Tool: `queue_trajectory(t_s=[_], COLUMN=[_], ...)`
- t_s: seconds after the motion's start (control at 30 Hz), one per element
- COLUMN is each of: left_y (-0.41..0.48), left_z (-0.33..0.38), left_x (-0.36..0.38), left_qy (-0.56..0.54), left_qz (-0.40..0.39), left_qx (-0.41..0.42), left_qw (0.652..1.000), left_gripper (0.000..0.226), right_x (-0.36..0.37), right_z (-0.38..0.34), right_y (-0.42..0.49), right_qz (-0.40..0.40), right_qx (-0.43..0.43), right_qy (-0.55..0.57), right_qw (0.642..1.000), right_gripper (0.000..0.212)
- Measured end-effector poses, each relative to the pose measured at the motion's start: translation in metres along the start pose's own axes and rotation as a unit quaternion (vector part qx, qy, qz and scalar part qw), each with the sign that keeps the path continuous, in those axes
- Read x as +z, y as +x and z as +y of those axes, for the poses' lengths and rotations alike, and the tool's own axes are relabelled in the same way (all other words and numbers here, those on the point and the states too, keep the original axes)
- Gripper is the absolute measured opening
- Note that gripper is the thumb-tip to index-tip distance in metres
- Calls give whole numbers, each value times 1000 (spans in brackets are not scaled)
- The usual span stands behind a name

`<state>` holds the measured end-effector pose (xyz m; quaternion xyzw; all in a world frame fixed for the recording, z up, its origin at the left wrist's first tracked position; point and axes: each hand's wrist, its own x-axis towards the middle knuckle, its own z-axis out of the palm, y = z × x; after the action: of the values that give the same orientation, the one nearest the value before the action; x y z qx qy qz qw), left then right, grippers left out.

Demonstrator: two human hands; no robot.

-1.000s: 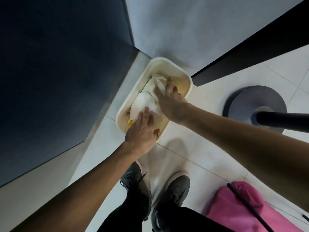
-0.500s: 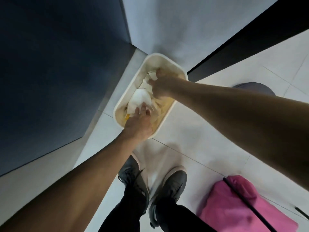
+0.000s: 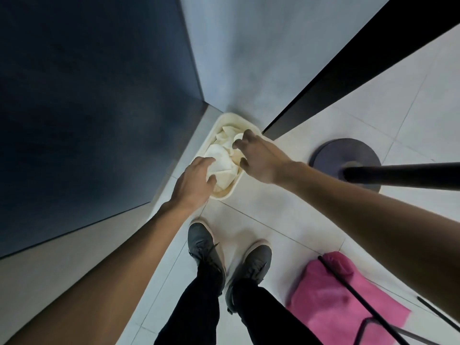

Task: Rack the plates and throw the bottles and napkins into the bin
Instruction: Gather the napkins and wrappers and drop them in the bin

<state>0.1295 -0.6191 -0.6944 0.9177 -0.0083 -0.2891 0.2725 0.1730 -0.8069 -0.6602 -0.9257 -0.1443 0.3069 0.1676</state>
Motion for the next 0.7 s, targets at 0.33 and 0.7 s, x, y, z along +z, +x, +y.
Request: queue_trajectory(t_s=[0.33, 0.7], left_y=[-159, -318], left_z=[101, 194], left_x=[-132, -271], left_qy=[-277, -297], left_qz=[103, 228], left_qx=[-81, -18], left_qw=[952, 927], left_gripper=[31, 19], right_x=[-97, -248], right_z=[-107, -241], right_y=[-133, -254], right_qz=[120, 178], right_qx=[32, -70], right_qy=[128, 185], right_qw=[984, 964], right_gripper=[18, 18])
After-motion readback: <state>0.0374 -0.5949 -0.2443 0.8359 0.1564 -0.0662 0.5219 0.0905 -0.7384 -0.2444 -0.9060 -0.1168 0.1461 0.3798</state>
